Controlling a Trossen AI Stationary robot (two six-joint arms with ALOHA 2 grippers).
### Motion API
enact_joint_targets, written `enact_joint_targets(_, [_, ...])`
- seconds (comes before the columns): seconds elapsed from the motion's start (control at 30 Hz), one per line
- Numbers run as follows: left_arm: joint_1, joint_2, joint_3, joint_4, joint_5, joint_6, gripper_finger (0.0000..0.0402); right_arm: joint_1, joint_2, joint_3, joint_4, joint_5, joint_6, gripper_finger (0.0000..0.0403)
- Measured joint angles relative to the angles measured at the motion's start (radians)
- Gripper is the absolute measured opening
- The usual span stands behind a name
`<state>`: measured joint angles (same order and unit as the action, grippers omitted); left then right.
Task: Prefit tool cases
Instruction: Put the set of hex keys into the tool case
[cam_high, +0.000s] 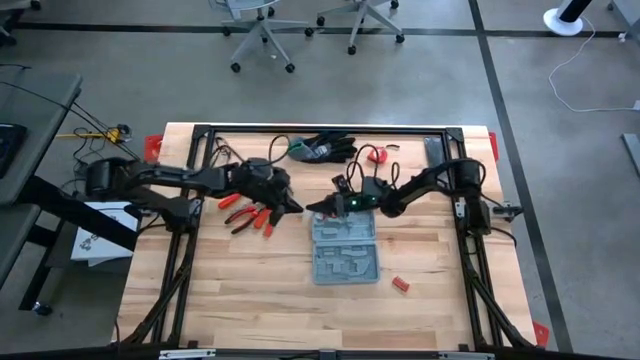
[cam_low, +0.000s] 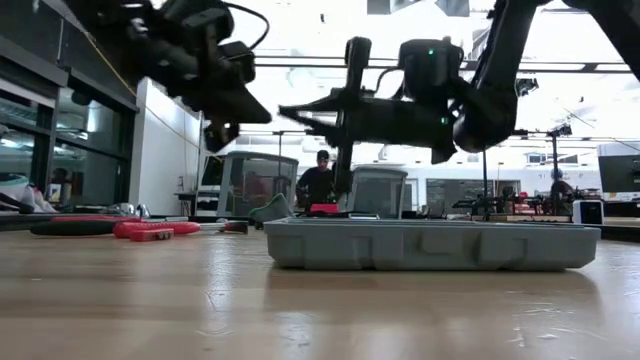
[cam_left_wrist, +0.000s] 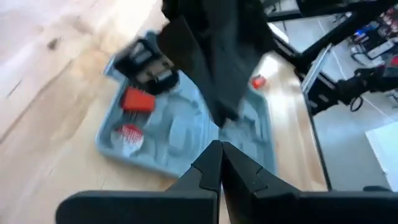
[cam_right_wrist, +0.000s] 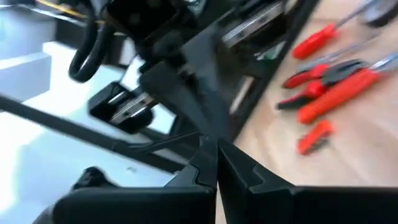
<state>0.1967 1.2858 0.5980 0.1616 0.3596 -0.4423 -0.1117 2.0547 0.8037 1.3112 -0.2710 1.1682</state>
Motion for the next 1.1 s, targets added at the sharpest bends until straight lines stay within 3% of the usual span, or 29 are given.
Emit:
enact_joint_targets(0.27, [-0.04, -0.057, -0.058, -0.013, -0.034, -0.044, 0.0, 0.017, -0.006, 0.001, 0.01, 0.037, -0.051, 0.0])
enact_joint_targets(0.43, [-0.065, -0.049, -0.057, -0.009, -0.055, -0.032, 0.0, 0.045, 0.014, 0.006, -0.284, 0.07, -0.119, 0.0])
enact_joint_targets(0.53, [-0.069, -0.049, -0.057, -0.008, -0.057, -0.027, 0.0, 0.033, 0.038, -0.005, -0.176, 0.014, -0.085, 0.0])
enact_joint_targets(0.6, [-0.069, -0.049, -0.058, -0.008, -0.058, -0.026, 0.0, 0.033, 0.03, -0.01, -0.126, 0.038, -0.085, 0.0])
enact_joint_targets(1.0, [-0.069, -0.049, -0.059, -0.009, -0.105, -0.018, 0.0, 0.055, -0.054, -0.005, -0.135, 0.099, -0.129, 0.0])
enact_joint_targets(1.1, [-0.069, -0.049, -0.059, -0.016, -0.111, -0.018, 0.0, 0.055, -0.095, -0.005, -0.239, 0.104, -0.131, 0.0])
